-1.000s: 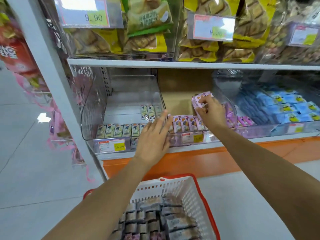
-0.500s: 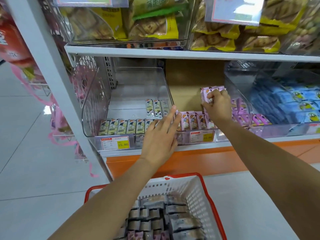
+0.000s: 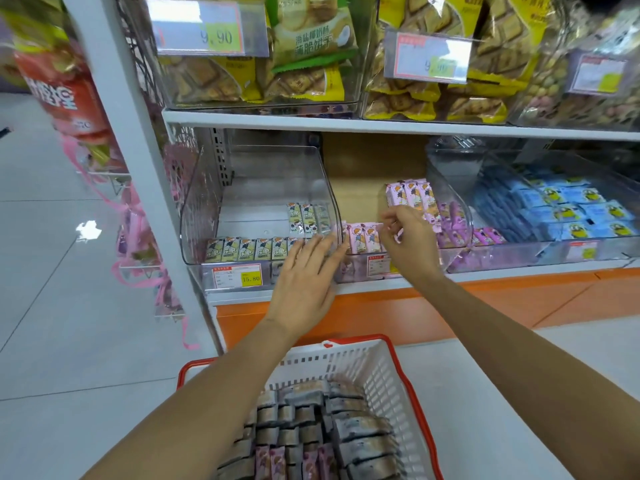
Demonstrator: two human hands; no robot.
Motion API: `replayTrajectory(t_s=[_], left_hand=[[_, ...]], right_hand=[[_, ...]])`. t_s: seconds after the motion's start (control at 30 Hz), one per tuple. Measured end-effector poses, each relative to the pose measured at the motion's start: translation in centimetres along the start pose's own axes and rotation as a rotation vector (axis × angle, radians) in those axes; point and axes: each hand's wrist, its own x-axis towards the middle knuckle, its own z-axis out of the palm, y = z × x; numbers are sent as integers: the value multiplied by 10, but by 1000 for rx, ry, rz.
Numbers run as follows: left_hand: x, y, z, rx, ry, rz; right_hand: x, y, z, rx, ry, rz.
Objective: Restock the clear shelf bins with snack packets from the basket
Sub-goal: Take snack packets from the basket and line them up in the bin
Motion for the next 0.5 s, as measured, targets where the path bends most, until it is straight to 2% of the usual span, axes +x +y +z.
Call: replayTrajectory(t_s=[0.13, 0.2, 0.4, 0.5], left_hand=[[-36, -12, 4, 7, 102, 3], [-58, -21, 8, 11, 82, 23], [-118, -55, 38, -3, -204, -67], [-147, -68, 58, -7, -385, -164]], right_hand=[[-41, -31, 11, 107, -51, -62], [-64, -42, 23, 137, -123, -88], [-131, -49, 77, 121, -359, -82], [-165, -42, 108, 88, -496, -9]])
